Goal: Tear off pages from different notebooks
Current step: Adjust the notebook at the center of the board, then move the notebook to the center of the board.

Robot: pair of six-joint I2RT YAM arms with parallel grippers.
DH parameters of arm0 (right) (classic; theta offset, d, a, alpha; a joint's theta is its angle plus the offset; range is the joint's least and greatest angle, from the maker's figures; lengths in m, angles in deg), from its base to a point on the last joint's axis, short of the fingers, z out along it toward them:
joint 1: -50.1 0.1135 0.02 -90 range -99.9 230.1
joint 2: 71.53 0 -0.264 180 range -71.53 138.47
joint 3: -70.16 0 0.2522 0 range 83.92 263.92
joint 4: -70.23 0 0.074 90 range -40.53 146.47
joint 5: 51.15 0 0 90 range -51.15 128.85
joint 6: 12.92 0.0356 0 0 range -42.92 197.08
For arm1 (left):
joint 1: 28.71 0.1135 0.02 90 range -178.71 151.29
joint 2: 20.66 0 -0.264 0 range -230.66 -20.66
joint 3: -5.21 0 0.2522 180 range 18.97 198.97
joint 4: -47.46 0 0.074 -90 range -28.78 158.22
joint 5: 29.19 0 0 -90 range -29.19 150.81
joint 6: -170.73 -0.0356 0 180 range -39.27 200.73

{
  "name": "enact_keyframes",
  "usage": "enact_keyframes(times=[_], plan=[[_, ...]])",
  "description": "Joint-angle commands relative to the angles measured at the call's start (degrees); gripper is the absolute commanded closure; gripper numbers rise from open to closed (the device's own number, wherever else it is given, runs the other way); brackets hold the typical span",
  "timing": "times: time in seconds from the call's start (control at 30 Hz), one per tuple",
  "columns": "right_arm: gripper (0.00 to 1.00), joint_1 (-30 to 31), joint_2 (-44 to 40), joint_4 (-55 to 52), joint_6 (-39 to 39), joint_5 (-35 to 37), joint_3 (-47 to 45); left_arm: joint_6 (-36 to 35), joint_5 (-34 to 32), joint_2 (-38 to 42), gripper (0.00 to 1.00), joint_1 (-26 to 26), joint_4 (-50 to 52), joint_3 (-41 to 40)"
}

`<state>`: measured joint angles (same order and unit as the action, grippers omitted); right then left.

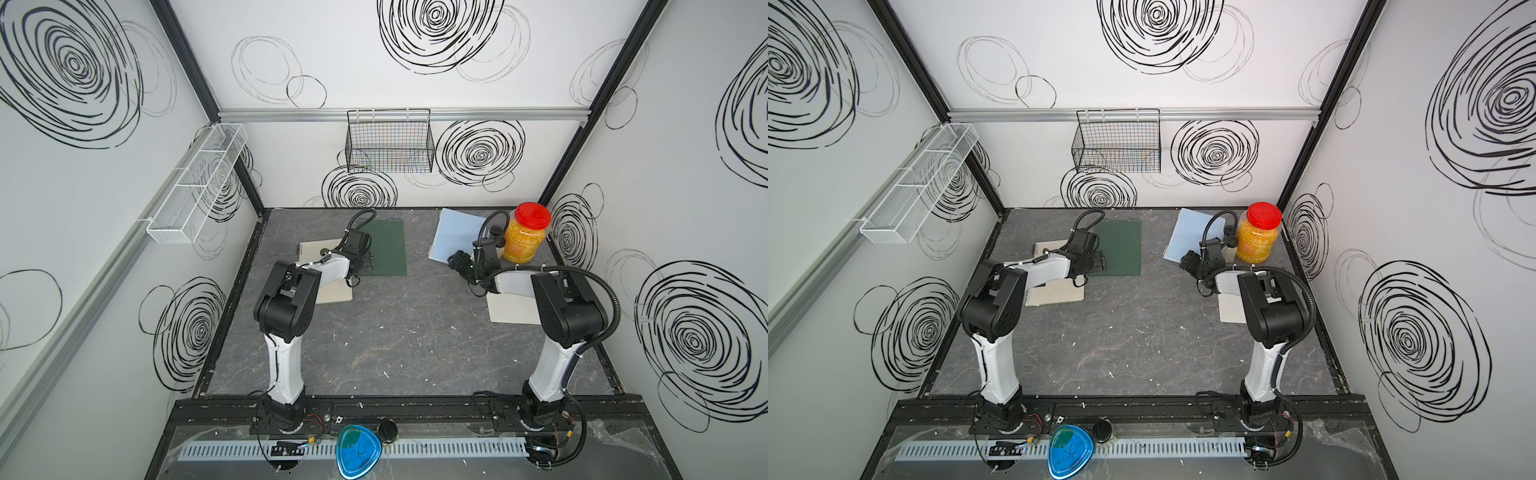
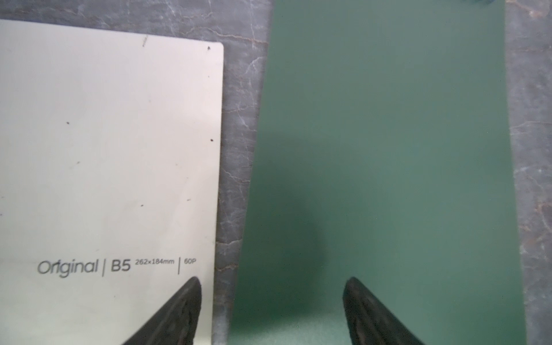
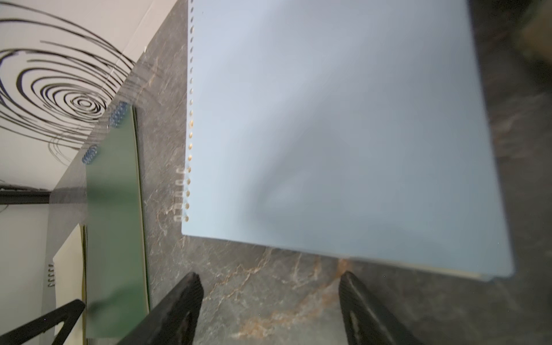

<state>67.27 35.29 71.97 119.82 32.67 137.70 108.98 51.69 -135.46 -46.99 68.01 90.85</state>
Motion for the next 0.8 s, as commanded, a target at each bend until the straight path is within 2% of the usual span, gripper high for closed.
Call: enact_keyframes(times=[0.0,0.23,0.6,0.77], plan=[[0.25,5.4,-2.1,-2.8,-1.0,0.5,1.7,-0.5,0.6,2.3,0.22,0.7,-1.9,-0.5],[0.25,13.2,5.2,-5.0,-0.6,-1.4,11.6,-0.5,1.7,1.8,0.21,1.3,-2.6,-0.9],[0.25,14.3,15.9,-6.8,0.4,-4.3,21.5,0.7,9.1,-1.1,0.21,3.8,-5.4,-1.1],[0.25,14.3,18.8,-6.5,1.3,-5.7,23.4,0.8,11.4,-1.4,0.15,3.9,-6.8,-1.9]])
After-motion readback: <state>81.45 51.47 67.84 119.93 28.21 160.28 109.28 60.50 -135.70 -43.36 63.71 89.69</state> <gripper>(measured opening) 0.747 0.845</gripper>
